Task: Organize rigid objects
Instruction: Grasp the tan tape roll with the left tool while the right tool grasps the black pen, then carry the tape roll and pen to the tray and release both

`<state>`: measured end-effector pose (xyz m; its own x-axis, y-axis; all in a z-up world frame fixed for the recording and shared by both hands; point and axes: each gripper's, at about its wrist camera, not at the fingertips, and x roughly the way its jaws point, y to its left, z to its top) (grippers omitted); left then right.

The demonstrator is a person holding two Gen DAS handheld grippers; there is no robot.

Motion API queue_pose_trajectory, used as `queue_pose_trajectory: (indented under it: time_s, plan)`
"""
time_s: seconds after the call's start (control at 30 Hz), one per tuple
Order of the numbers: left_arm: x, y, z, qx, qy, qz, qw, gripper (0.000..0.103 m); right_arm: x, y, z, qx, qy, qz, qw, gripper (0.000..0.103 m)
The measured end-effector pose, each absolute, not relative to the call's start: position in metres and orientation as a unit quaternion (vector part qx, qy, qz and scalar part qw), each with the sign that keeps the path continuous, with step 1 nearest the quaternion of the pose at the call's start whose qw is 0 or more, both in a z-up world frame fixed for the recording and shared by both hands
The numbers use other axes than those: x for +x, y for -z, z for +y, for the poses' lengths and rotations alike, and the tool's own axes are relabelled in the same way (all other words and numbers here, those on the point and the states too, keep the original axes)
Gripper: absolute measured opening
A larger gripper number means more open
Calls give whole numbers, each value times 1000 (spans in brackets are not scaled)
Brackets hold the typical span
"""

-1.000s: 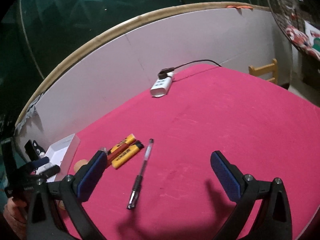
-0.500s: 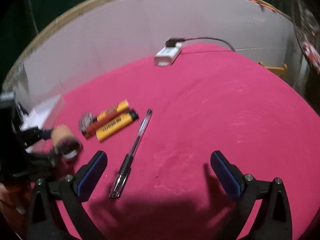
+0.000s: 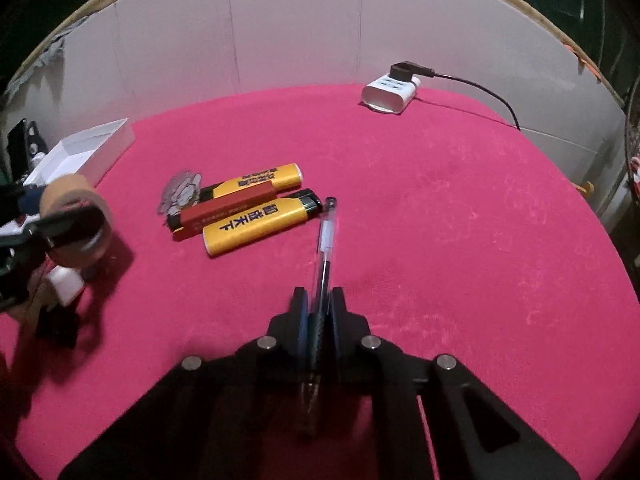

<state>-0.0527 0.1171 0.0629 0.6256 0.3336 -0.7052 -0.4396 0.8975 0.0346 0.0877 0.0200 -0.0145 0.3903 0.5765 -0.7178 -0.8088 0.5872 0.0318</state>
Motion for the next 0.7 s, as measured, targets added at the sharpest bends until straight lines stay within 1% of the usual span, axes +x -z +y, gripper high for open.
queue_pose_trajectory:
  time_s: [0.13,0.33,0.5,0.7]
  plan:
    - [-65,-80,116,-76,-230,352,904,48,95,-2,3,-107,-435,355,821,7]
    - [-85,-103,123,-84,-285,320,900,48,78,-53,-22,-44,-468,308,827,7]
    - [-108,-116,126,-85,-327,299,892,48,54,-86,-15,-31,-510,271,815,7]
    - [-135,-126,135,-93,-362,281,884,48,28,-106,6,-38,-554,247,794,7]
